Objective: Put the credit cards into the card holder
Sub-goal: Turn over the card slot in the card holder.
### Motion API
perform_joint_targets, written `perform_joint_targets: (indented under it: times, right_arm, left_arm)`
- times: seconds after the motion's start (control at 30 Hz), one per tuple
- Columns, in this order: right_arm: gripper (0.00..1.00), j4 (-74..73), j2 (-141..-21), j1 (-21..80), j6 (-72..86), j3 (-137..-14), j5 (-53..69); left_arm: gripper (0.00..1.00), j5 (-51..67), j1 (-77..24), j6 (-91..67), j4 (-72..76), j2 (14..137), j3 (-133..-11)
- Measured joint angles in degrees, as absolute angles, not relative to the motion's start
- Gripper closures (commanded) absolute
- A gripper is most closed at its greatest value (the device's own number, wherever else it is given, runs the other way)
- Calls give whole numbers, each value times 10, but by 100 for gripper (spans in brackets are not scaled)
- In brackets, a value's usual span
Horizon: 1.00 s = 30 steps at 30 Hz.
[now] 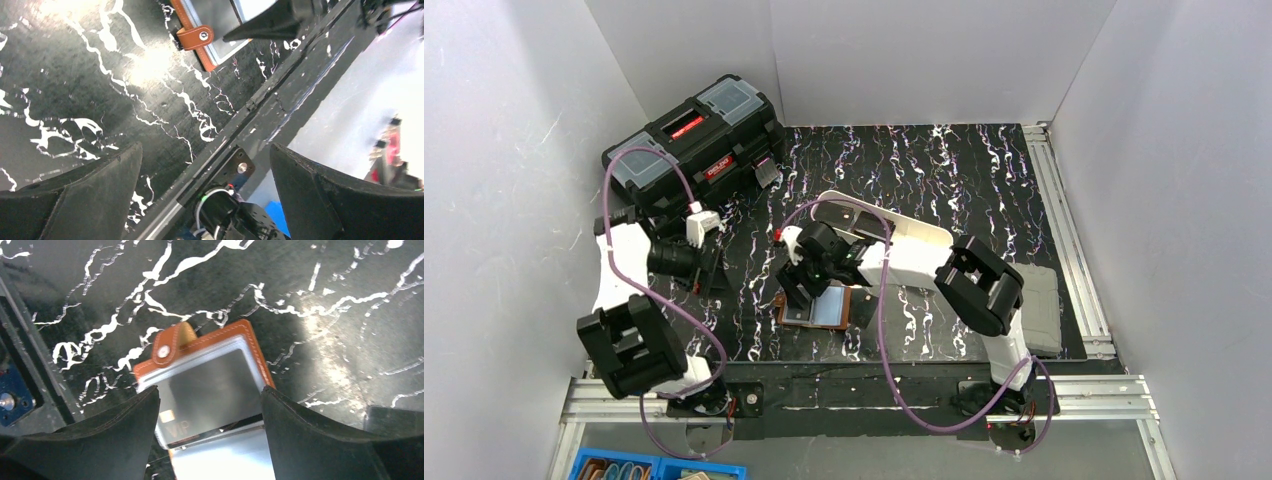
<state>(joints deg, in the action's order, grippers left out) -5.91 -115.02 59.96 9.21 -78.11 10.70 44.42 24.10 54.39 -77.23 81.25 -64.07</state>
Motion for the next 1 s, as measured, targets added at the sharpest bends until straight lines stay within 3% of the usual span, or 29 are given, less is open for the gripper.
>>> perform_joint_targets:
  times: [0.33,0.47,0.6,0.8,1.0]
  right_arm:
    - [20,-14,-1145,568,107,-741,106]
    - [27,4,-1131,559,109,-715,111]
    - [46,36,-1119,547,121,-683,133]
    - [52,84,-1090,540,160,-618,145]
    - [53,111,-1080,540,183,-594,145]
  left_arm:
    - [1,440,105,616,-677,744,-549]
    - [0,425,47,614,-621,746,-511]
    - [1,411,-23,580,-552,745,-493]
    - [1,365,-108,528,-464,746,-461]
    - [1,310,-124,483,-417,795,-459]
